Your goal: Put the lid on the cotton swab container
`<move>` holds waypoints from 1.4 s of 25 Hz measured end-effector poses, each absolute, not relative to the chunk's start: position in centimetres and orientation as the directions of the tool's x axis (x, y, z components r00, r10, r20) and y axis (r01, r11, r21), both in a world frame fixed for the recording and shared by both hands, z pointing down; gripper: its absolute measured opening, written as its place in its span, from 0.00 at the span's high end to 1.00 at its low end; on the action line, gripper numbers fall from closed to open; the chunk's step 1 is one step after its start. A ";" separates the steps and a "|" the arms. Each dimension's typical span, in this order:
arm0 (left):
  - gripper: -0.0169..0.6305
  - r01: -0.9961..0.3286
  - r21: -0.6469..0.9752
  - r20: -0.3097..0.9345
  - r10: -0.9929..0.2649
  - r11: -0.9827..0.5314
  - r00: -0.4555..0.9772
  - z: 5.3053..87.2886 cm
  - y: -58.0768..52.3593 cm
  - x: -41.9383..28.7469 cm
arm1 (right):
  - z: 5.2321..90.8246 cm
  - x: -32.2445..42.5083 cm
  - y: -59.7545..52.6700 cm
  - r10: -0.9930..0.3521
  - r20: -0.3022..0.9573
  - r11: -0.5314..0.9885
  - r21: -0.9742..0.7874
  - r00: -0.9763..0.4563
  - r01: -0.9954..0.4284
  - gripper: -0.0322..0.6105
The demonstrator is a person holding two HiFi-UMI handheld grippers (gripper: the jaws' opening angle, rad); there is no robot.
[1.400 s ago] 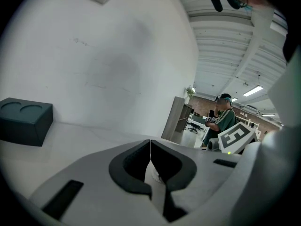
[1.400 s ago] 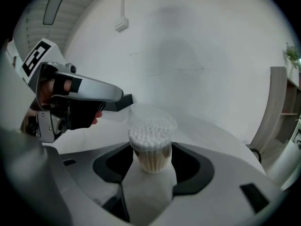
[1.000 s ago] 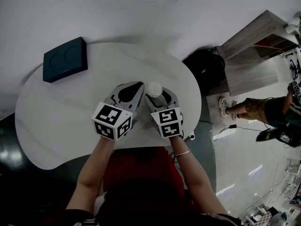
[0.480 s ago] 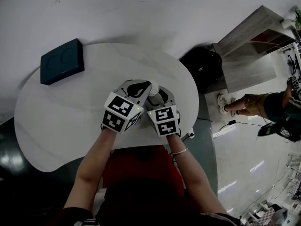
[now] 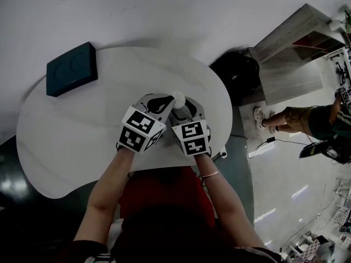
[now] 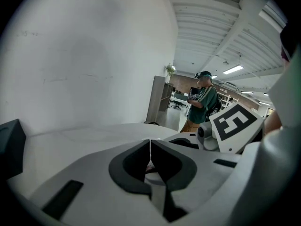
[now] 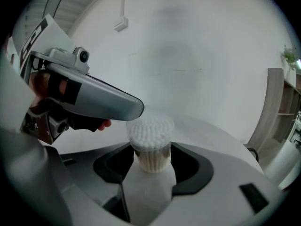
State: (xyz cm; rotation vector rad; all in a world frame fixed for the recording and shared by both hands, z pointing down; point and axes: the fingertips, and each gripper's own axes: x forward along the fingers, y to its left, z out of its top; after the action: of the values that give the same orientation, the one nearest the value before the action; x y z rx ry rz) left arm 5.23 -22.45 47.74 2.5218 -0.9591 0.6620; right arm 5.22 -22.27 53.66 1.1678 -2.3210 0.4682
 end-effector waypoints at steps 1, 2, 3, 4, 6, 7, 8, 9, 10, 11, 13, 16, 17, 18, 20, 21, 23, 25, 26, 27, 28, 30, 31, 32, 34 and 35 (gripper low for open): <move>0.94 -0.691 0.165 0.543 -0.521 -0.703 0.659 47.8 -22.4 5.2 | 53.7 5.2 -22.3 -0.645 0.570 0.574 -0.080 -0.509 -0.815 0.55; 0.94 -0.691 0.164 0.544 -0.520 -0.703 0.658 47.9 -22.4 5.2 | 53.7 5.2 -22.3 -0.645 0.570 0.573 -0.080 -0.509 -0.815 0.55; 0.94 -0.691 0.164 0.546 -0.519 -0.704 0.658 47.9 -22.4 5.2 | 53.7 5.3 -22.2 -0.645 0.571 0.573 -0.079 -0.509 -0.816 0.55; 0.94 -0.691 0.164 0.547 -0.518 -0.704 0.657 48.0 -22.4 5.3 | 53.6 5.3 -22.2 -0.644 0.571 0.573 -0.080 -0.508 -0.816 0.55; 0.94 -0.692 0.167 0.547 -0.517 -0.703 0.658 48.1 -22.3 5.3 | 53.6 5.3 -22.2 -0.644 0.571 0.573 -0.080 -0.508 -0.816 0.55; 0.94 -0.691 0.169 0.547 -0.517 -0.702 0.659 48.1 -22.3 5.3 | 53.6 5.3 -22.2 -0.644 0.571 0.572 -0.081 -0.508 -0.816 0.55; 0.94 -0.691 0.170 0.546 -0.516 -0.703 0.660 48.1 -22.3 5.3 | 53.6 5.3 -22.2 -0.645 0.571 0.571 -0.082 -0.508 -0.817 0.55; 0.94 -0.690 0.170 0.546 -0.515 -0.704 0.660 48.2 -22.4 5.3 | 53.6 5.3 -22.2 -0.645 0.571 0.570 -0.083 -0.508 -0.817 0.55; 0.94 -0.689 0.167 0.547 -0.515 -0.706 0.660 48.2 -22.4 5.3 | 53.6 5.3 -22.3 -0.645 0.571 0.569 -0.084 -0.508 -0.818 0.55; 0.94 -0.688 0.162 0.548 -0.515 -0.708 0.659 48.2 -22.4 5.3 | 53.7 5.3 -22.3 -0.646 0.570 0.568 -0.085 -0.508 -0.819 0.55; 0.94 -0.687 0.148 0.551 -0.517 -0.711 0.655 48.2 -22.4 5.3 | 53.6 5.3 -22.3 -0.647 0.569 0.566 -0.086 -0.507 -0.820 0.55; 0.94 -0.688 0.131 0.559 -0.521 -0.714 0.646 48.2 -22.4 5.4 | 53.6 5.4 -22.3 -0.650 0.568 0.565 -0.083 -0.505 -0.821 0.55; 0.94 -0.687 0.127 0.563 -0.518 -0.715 0.643 48.2 -22.4 5.4 | 53.6 5.4 -22.3 -0.651 0.568 0.564 -0.083 -0.504 -0.821 0.55; 0.94 -0.685 0.123 0.569 -0.515 -0.718 0.642 48.2 -22.4 5.4 | 53.6 5.4 -22.3 -0.651 0.567 0.564 -0.083 -0.504 -0.821 0.55; 0.94 -0.680 0.118 0.577 -0.507 -0.724 0.640 48.3 -22.4 5.4 | 53.6 5.4 -22.3 -0.651 0.567 0.565 -0.082 -0.505 -0.821 0.55; 0.94 -0.679 0.117 0.579 -0.505 -0.725 0.640 48.3 -22.4 5.4 | 53.7 5.4 -22.3 -0.651 0.566 0.565 -0.083 -0.505 -0.821 0.55; 0.94 -0.680 0.117 0.579 -0.507 -0.724 0.639 48.3 -22.4 5.5 | 53.7 5.4 -22.3 -0.652 0.566 0.565 -0.083 -0.506 -0.821 0.55; 0.94 -0.683 0.112 0.578 -0.512 -0.722 0.636 48.3 -22.4 5.5 | 53.7 5.4 -22.3 -0.651 0.565 0.565 -0.084 -0.506 -0.821 0.55; 0.94 -0.685 0.111 0.577 -0.515 -0.720 0.635 48.3 -22.4 5.5 | 53.7 5.4 -22.3 -0.651 0.565 0.565 -0.084 -0.506 -0.821 0.55; 0.94 -0.686 0.112 0.573 -0.517 -0.719 0.636 48.3 -22.4 5.5 | 53.7 5.4 -22.3 -0.652 0.566 0.564 -0.084 -0.505 -0.821 0.55; 0.94 -0.687 0.115 0.569 -0.519 -0.717 0.638 48.3 -22.4 5.5 | 53.7 5.4 -22.3 -0.652 0.566 0.563 -0.083 -0.504 -0.822 0.55; 0.94 -0.687 0.132 0.561 -0.517 -0.715 0.647 48.4 -22.4 5.4 | 53.8 5.4 -22.3 -0.655 0.566 0.561 -0.081 -0.501 -0.824 0.55; 0.94 -0.685 0.146 0.556 -0.514 -0.713 0.654 48.4 -22.4 5.3 | 53.8 5.3 -22.4 -0.656 0.564 0.560 -0.082 -0.501 -0.825 0.55; 0.94 -0.684 0.165 0.548 -0.511 -0.710 0.662 48.4 -22.4 5.3 | 53.8 5.3 -22.4 -0.656 0.563 0.559 -0.086 -0.503 -0.825 0.55; 0.94 -0.683 0.204 0.528 -0.509 -0.701 0.680 48.3 -22.5 5.2 | 53.8 5.2 -22.4 -0.652 0.560 0.559 -0.101 -0.512 -0.823 0.55; 0.93 -0.683 0.217 0.520 -0.510 -0.697 0.685 48.2 -22.5 5.3 | 53.9 5.1 -22.3 -0.647 0.560 0.561 -0.110 -0.517 -0.821 0.55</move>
State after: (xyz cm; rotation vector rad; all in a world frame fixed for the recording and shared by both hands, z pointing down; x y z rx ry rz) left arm 5.26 -22.45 48.23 2.5019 -0.9303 0.6014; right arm 5.14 -22.34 53.88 1.1823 -2.3356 0.5036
